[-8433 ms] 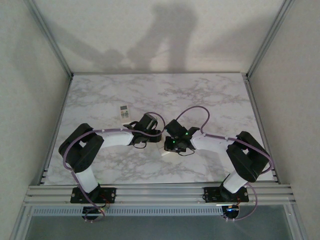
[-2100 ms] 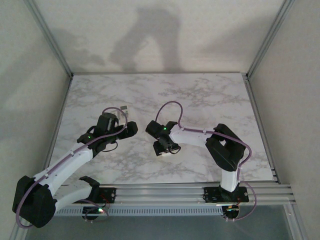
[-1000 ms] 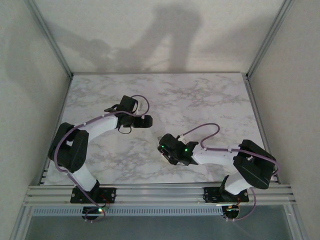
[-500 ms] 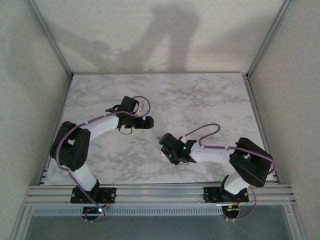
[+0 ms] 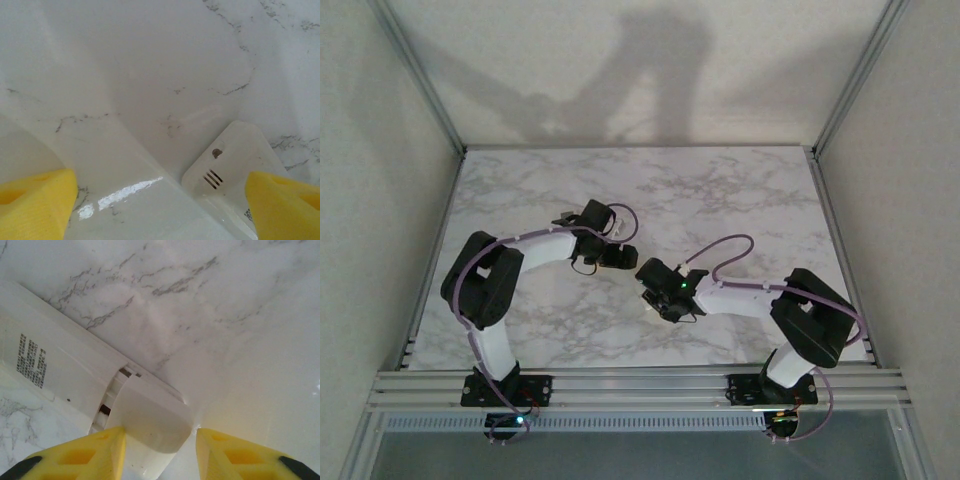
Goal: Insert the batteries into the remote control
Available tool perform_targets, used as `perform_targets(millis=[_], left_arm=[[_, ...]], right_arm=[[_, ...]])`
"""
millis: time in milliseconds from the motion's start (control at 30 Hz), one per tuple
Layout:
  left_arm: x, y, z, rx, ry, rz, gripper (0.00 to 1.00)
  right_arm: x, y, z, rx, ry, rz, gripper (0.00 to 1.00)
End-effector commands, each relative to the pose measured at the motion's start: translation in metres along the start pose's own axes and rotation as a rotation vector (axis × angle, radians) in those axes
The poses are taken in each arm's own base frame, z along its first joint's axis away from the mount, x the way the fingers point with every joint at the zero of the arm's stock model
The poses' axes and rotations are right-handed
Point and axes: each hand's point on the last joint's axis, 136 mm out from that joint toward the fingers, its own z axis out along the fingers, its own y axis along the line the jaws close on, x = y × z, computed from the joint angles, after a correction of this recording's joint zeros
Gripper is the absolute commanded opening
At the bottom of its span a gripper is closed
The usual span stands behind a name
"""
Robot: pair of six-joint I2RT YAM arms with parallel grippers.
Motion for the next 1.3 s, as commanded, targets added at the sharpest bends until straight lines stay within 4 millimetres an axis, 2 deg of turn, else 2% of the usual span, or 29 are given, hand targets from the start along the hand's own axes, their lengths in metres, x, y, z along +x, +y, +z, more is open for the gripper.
perform_targets(millis=[0, 300, 467, 533, 667, 833, 967, 1067, 1167, 1267], left_arm=[[0.006, -0.007, 0.014, 0.038, 0.043, 0.015, 0.84], [0.019, -0.009, 0.020, 0.069, 0.087, 0.014, 0.77], [0.032, -0.026, 0.021, 0.176, 0.120, 0.016, 0.73], [0.039, -0.035, 0.021, 0.220, 0.137, 0.024, 0.71], [0.050, -0.051, 0.022, 0.299, 0.151, 0.026, 0.69], [0.056, -0.052, 0.024, 0.300, 0.143, -0.011, 0.68], [0.043, -0.047, 0.016, 0.254, 0.081, -0.020, 0.68], [0.017, -0.042, -0.002, 0.216, -0.035, -0.052, 0.74], [-0.009, -0.034, -0.028, 0.147, -0.160, -0.071, 0.82], [-0.029, -0.021, -0.060, 0.079, -0.298, -0.127, 0.89]], right_arm=[[-0.006, -0.019, 0.010, 0.086, -0.013, -0.005, 0.43], [-0.021, -0.021, 0.019, 0.090, -0.029, 0.028, 0.39], [-0.029, -0.020, 0.026, 0.107, -0.018, -0.027, 0.35], [-0.028, -0.011, 0.029, 0.080, -0.001, -0.074, 0.34], [-0.028, 0.019, 0.028, -0.023, 0.013, -0.187, 0.34], [-0.036, 0.031, 0.027, -0.078, -0.004, -0.209, 0.34], [-0.045, 0.025, 0.011, -0.051, -0.033, -0.242, 0.41], [-0.054, 0.015, -0.010, -0.014, -0.079, -0.305, 0.52], [-0.065, 0.013, -0.030, 0.025, -0.128, -0.451, 0.63], [-0.065, 0.031, -0.036, 0.019, -0.121, -0.725, 0.78]])
